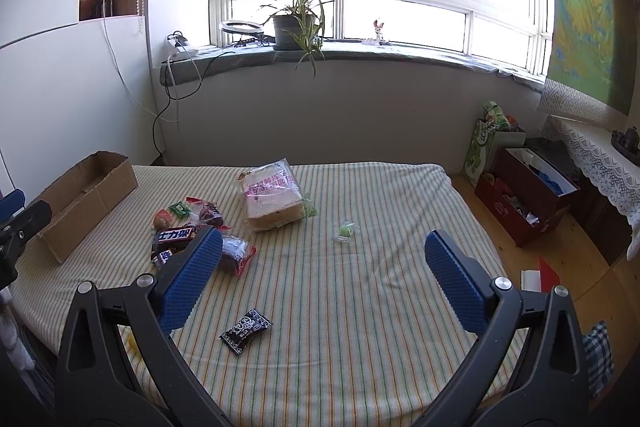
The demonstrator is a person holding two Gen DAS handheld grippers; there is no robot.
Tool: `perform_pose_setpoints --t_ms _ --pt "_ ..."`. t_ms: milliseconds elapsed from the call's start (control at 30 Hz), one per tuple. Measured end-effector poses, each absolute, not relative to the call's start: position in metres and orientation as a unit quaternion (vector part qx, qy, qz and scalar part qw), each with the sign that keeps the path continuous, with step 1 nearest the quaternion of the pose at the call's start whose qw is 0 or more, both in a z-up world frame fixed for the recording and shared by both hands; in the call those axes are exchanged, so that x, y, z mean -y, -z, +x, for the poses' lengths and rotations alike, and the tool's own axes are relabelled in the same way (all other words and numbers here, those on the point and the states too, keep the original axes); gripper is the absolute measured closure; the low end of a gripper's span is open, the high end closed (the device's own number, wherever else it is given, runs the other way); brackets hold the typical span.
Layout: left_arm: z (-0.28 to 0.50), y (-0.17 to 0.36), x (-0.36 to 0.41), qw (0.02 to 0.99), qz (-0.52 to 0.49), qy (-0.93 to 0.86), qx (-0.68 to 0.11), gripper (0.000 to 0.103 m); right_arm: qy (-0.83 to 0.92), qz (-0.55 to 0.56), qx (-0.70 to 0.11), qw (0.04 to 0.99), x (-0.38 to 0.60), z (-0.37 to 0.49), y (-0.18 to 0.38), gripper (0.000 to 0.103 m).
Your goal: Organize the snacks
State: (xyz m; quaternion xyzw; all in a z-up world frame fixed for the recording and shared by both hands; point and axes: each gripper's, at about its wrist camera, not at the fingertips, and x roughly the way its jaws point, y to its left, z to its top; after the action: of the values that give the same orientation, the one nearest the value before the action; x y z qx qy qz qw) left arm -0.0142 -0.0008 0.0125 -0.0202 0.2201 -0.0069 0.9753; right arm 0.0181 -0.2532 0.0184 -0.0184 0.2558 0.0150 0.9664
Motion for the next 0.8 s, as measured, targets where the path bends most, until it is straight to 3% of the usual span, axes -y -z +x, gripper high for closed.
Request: perform_pose_setpoints --t_ms 800 --pt "-0.010 0.000 0.000 0.969 -0.028 0.020 -0.244 0.016 -0.024 -0.019 -0.270 0.962 0.250 0.025 -0.012 0.003"
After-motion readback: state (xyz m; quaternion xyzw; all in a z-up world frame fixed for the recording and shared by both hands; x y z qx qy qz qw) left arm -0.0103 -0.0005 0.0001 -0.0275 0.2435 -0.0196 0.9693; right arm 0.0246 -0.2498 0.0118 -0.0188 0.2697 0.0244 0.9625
